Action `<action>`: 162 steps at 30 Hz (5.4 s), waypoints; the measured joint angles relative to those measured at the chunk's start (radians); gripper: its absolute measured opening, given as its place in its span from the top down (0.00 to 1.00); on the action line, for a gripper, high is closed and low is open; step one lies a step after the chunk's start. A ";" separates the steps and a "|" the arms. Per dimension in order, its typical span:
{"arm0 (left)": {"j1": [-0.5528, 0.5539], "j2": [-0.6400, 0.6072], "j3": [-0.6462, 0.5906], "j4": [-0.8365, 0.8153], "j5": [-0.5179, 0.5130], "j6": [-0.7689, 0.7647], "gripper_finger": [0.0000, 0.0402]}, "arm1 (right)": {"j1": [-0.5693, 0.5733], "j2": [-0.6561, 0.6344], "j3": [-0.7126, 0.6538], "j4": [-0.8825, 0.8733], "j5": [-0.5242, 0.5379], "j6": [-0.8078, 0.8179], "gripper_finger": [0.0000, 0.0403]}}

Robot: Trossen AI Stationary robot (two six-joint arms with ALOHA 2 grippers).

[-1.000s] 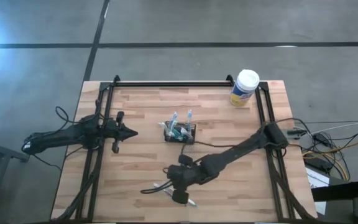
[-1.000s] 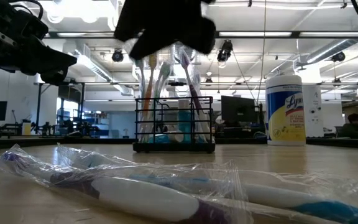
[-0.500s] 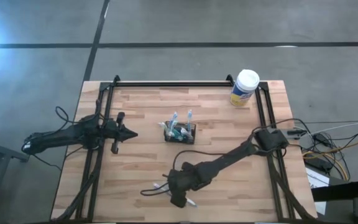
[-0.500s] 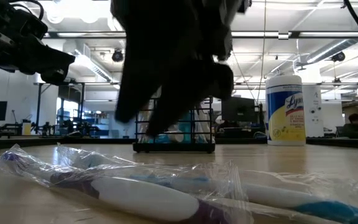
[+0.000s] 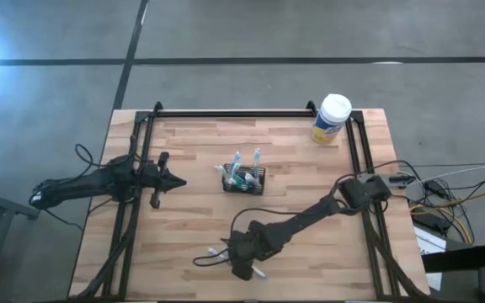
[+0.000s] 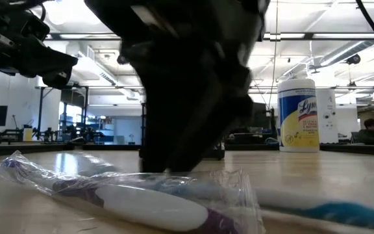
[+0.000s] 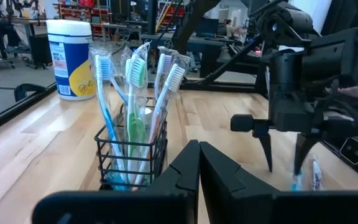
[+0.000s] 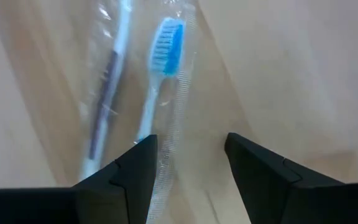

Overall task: Pick & Place toothbrushing station
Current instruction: Put the blue toothbrush into the black wire organizer

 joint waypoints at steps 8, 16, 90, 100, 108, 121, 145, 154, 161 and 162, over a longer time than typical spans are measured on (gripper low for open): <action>0.000 0.000 0.000 0.000 0.000 -0.006 0.97 | 0.000 -0.017 -0.005 -0.206 0.111 0.007 0.52; 0.000 0.000 -0.001 -0.001 0.002 -0.017 0.97 | 0.000 -0.101 -0.008 -0.196 0.123 -0.011 0.52; 0.000 0.000 -0.005 0.026 0.005 -0.025 0.97 | 0.016 -0.336 -0.034 -0.016 0.071 -0.661 0.98; 0.000 0.001 -0.006 0.061 -0.004 -0.022 0.97 | 0.005 -0.796 -0.414 0.337 0.077 -0.937 0.98; 0.000 0.001 -0.010 0.079 -0.014 -0.020 0.97 | -0.010 -1.211 -0.904 0.725 0.035 -0.918 0.98; 0.000 0.001 -0.010 0.079 -0.029 -0.018 0.97 | -0.013 -1.611 -1.313 0.944 0.026 -0.920 0.98; 0.000 0.001 -0.010 0.087 -0.059 0.000 0.97 | -0.014 -2.065 -1.773 1.135 0.105 -0.926 0.98; 0.000 0.001 -0.010 0.086 -0.061 0.001 0.97 | -0.014 -2.083 -1.776 1.190 0.208 -0.928 0.98; 0.000 0.001 -0.010 0.086 -0.086 0.002 0.97 | -0.055 -1.956 -1.666 1.204 0.306 -0.952 0.98; 0.000 0.001 -0.010 0.086 -0.095 0.002 0.97 | -0.067 -1.922 -1.634 1.193 0.307 -0.952 0.98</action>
